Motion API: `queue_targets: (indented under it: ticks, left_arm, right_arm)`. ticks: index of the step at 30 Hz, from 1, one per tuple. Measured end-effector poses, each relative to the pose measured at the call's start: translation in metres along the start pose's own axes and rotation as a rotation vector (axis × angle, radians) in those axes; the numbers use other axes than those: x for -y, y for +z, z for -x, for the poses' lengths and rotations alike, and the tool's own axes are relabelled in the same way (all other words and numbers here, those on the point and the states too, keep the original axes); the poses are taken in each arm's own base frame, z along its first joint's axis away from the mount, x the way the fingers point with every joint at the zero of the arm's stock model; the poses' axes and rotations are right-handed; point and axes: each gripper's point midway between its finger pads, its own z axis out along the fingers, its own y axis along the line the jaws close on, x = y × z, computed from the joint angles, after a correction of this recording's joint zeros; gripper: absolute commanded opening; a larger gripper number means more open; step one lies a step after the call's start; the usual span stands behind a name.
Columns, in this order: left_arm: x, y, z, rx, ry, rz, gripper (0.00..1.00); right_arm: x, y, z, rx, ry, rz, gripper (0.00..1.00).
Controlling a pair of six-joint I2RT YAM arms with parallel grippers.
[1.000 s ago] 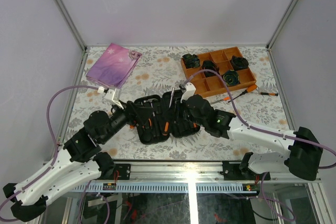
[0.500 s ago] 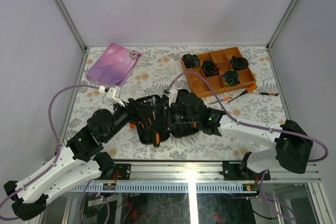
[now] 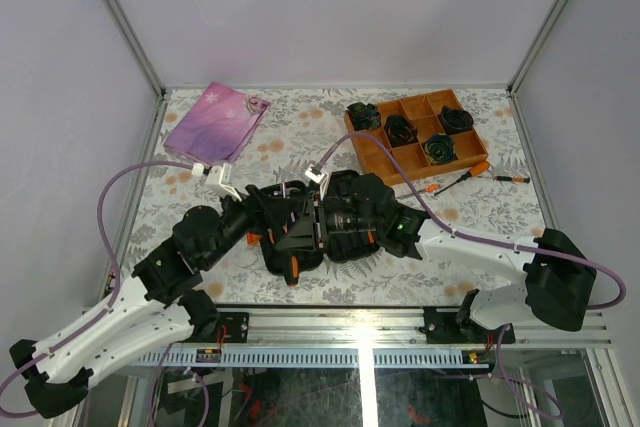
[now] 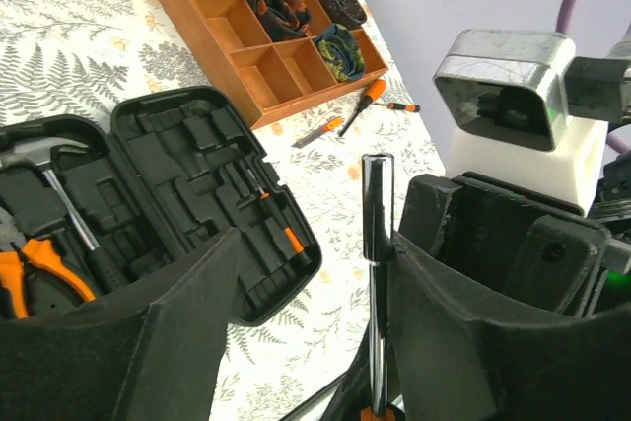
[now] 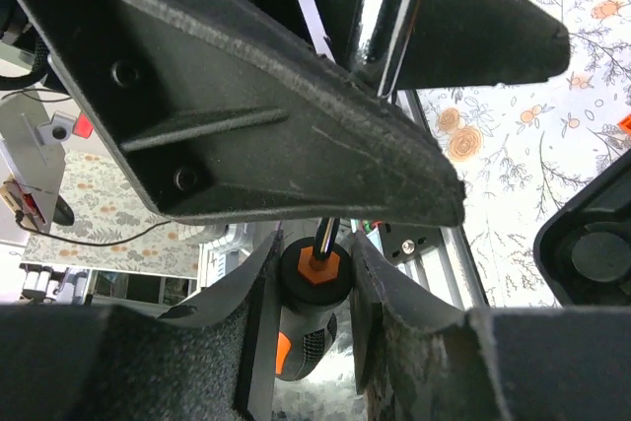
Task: Sort the tools into containers
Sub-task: Pick up the screwdriver from the center of the board.
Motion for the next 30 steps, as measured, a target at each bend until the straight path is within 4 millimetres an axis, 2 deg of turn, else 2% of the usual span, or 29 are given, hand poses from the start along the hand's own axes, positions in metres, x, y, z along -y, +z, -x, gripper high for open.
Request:
queue_targets:
  ticks: [8, 14, 20, 23, 30]
  left_arm:
    - [0.015, 0.004, 0.0, -0.006, -0.025, -0.061, 0.21]
    - [0.021, 0.004, 0.0, -0.012, -0.035, -0.089, 0.0]
    - [0.022, 0.005, -0.001, -0.017, -0.036, -0.09, 0.0]
    - [0.022, 0.006, -0.002, -0.018, -0.035, -0.089, 0.0]
    - [0.017, 0.005, -0.002, -0.019, -0.032, -0.071, 0.0]
  right_arm:
    - [-0.005, 0.0, 0.002, 0.005, 0.004, 0.019, 0.05]
    - [-0.001, 0.0, 0.001, 0.005, -0.007, 0.005, 0.13]
    - [0.004, -0.002, 0.001, 0.01, -0.027, -0.031, 0.38]
    - [0.007, -0.005, 0.002, 0.016, -0.041, -0.061, 0.47]
    - [0.003, -0.019, 0.02, 0.104, -0.094, -0.114, 0.65]
